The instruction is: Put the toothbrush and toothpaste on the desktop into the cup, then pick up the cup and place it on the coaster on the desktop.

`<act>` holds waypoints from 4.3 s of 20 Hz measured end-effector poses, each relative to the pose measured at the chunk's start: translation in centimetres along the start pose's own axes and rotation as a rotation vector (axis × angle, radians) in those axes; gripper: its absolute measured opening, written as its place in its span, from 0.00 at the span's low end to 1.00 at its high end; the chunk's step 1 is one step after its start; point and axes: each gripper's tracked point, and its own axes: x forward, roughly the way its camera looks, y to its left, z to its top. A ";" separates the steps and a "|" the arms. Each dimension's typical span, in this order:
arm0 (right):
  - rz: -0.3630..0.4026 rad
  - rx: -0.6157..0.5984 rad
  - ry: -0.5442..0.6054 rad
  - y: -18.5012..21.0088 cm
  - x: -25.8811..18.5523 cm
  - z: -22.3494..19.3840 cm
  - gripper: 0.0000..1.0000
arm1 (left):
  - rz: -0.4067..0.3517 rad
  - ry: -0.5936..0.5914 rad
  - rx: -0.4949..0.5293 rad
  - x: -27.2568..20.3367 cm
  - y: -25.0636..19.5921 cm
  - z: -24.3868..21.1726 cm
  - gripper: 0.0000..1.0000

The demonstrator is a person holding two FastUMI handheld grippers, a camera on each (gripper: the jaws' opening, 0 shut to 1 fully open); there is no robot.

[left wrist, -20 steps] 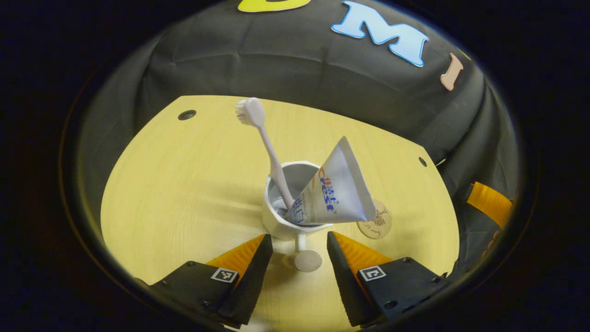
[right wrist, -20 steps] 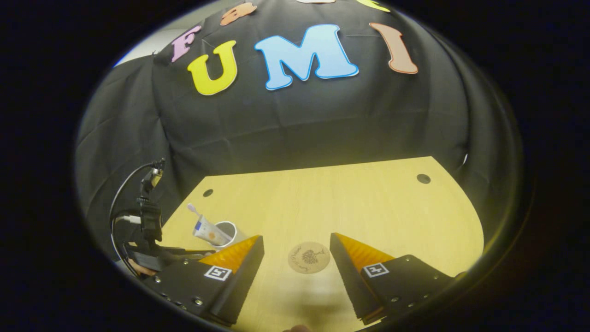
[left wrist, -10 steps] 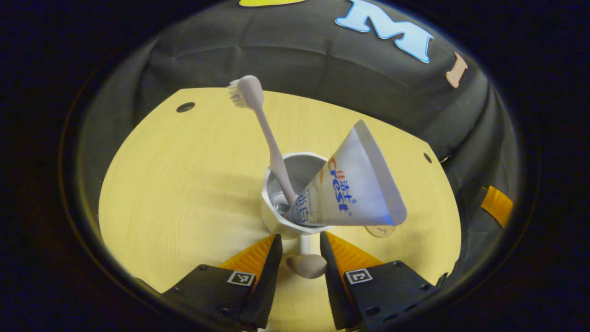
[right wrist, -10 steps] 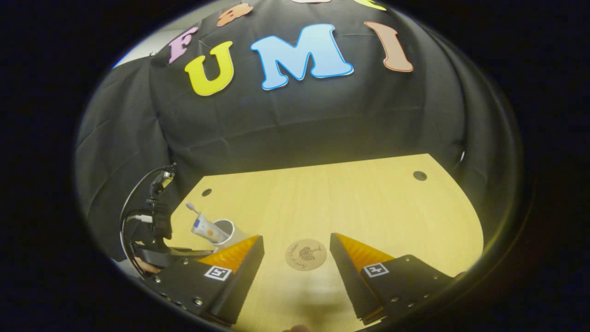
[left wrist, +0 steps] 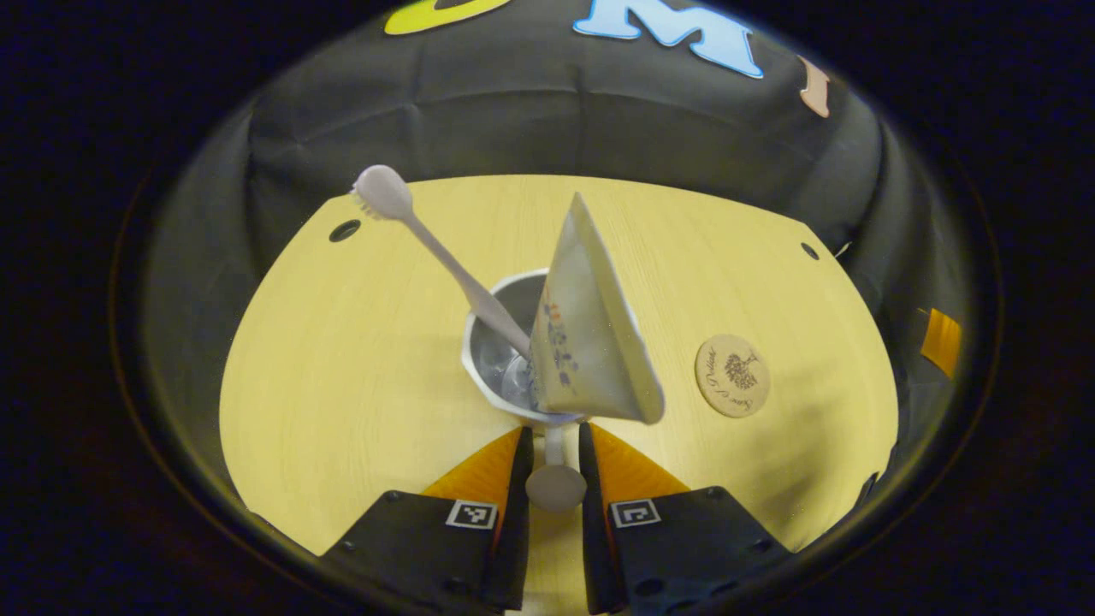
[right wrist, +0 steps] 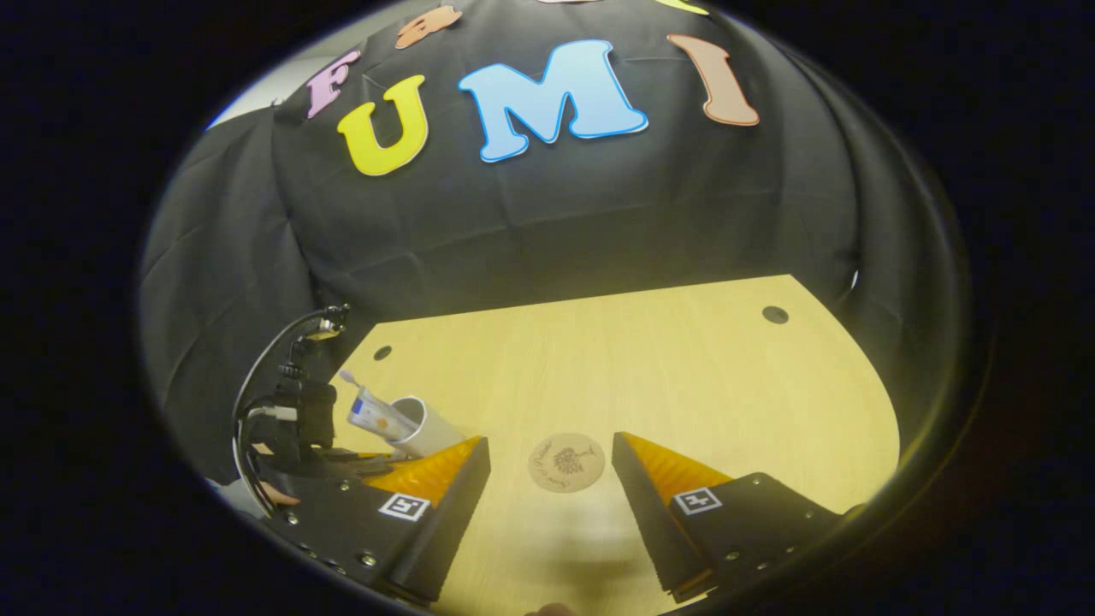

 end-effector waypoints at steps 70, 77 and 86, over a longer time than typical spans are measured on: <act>-0.029 0.025 -0.078 -9.3 -7.7 -0.1 0.88 | -0.117 -0.334 0.141 -5.6 -16.8 3.2 0.82; -0.046 -0.090 -0.201 -7.2 -10.4 2.2 0.88 | -0.062 -0.608 0.084 -15.4 -14.0 5.7 0.82; -0.192 -0.179 -0.411 -5.2 -15.7 5.3 0.88 | -0.127 -0.844 0.056 -24.3 -14.2 7.9 0.97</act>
